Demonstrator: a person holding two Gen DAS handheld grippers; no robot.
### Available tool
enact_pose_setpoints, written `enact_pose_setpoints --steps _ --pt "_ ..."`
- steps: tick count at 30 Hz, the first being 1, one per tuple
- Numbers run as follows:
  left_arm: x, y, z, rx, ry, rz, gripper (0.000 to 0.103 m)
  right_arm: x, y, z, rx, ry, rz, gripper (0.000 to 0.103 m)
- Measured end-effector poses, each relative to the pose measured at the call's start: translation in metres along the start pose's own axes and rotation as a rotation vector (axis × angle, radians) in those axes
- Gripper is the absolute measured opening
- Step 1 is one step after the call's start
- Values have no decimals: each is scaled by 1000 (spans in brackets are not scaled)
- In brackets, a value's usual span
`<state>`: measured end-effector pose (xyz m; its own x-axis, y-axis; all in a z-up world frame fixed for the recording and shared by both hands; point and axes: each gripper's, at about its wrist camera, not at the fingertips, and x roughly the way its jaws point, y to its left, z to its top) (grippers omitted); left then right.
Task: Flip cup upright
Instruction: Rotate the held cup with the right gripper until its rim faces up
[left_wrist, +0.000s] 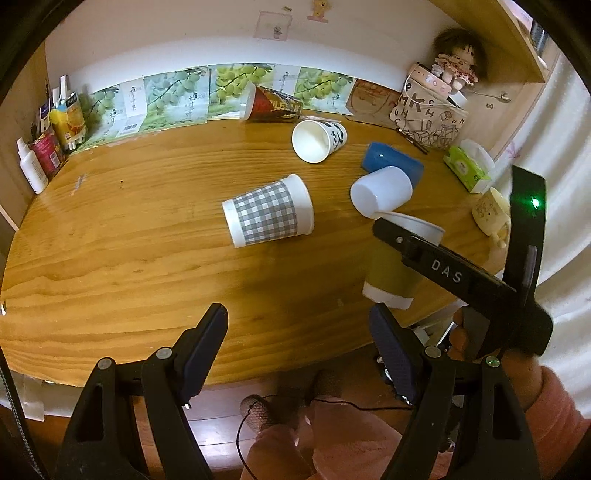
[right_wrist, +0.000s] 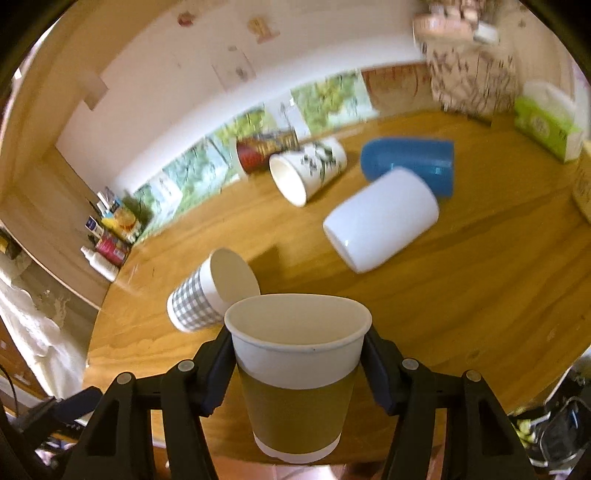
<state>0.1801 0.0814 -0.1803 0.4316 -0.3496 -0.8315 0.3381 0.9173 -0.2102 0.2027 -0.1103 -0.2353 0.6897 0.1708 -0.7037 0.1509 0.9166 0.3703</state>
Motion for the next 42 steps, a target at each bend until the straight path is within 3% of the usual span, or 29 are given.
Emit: enact_pose_setpoints --steps 13,19,29,40,42 --pt "2 26 -17 -31 53 53 82 -4 5 -31 -81 -314 -82 62" --pt "5 33 -22 -46 81 71 82 4 12 -42 -160 -383 -122 64" --pt "7 28 -25 -29 95 70 82 10 17 -47 -212 -414 -139 67" --pt "3 23 -22 -18 75 60 82 6 21 -57 -276 -336 -127 67" --pt "1 21 -22 -11 68 58 82 8 23 -59 -282 -311 -125 72"
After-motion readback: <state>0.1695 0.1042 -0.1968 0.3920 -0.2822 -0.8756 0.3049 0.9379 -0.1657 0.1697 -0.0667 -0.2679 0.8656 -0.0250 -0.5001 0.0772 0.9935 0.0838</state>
